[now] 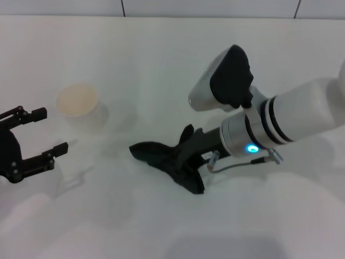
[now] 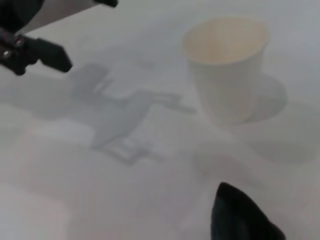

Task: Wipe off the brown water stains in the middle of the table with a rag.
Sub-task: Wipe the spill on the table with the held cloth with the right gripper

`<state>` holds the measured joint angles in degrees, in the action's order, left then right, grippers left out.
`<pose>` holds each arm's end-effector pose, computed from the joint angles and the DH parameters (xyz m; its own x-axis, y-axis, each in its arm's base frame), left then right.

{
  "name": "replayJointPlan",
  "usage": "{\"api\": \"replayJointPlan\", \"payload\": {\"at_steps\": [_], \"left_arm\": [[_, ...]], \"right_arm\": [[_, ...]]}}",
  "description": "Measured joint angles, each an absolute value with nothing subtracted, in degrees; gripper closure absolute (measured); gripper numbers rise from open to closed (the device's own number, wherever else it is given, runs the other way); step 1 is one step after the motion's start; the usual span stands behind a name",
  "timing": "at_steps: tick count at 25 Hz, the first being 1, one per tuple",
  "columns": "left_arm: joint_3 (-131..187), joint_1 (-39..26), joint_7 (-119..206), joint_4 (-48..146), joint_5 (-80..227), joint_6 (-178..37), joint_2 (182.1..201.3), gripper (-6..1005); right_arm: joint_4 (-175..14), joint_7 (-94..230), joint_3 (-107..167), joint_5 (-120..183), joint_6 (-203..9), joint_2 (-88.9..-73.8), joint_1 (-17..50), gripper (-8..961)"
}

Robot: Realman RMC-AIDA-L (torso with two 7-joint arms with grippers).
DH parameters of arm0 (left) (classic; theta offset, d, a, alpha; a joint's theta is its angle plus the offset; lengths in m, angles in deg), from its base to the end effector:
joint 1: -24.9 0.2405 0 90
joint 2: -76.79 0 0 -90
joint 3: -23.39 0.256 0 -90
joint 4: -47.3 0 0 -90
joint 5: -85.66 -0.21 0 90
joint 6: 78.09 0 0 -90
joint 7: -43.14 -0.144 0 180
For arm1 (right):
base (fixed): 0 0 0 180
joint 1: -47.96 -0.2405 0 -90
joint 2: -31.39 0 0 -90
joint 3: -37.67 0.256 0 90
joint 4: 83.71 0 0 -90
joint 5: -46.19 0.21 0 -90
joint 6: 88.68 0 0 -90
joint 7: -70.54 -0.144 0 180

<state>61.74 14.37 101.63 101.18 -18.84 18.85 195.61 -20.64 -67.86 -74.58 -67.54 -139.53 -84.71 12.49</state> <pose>-0.3174 0.2543 0.0656 0.8956 0.0035 0.4449 0.2444 -0.8394 -0.4854 0.1380 0.3325 -0.1190 0.9005 -0.4333 -0.0359 -0.4319 -0.8822 -0.1875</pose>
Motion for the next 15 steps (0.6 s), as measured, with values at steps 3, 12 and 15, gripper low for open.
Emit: {"api": "replayJointPlan", "payload": {"at_steps": [3,12,15], "left_arm": [[61.79,14.36,101.16,101.18,-18.84,18.92,195.61,232],[61.80,14.35,101.04,101.18,-18.96,19.17,195.62,233],[61.80,14.35,101.05,101.13,-19.02,19.21,195.61,233]], "right_arm": [[-19.71,-68.82,-75.77,-67.52,-141.26,-84.68,12.76,860],[-16.43,-69.50,-74.96,-68.37,-143.48,-84.30,13.74,859],[-17.39,-69.43,-72.32,-70.89,-143.35,-84.31,13.43,860]]}}
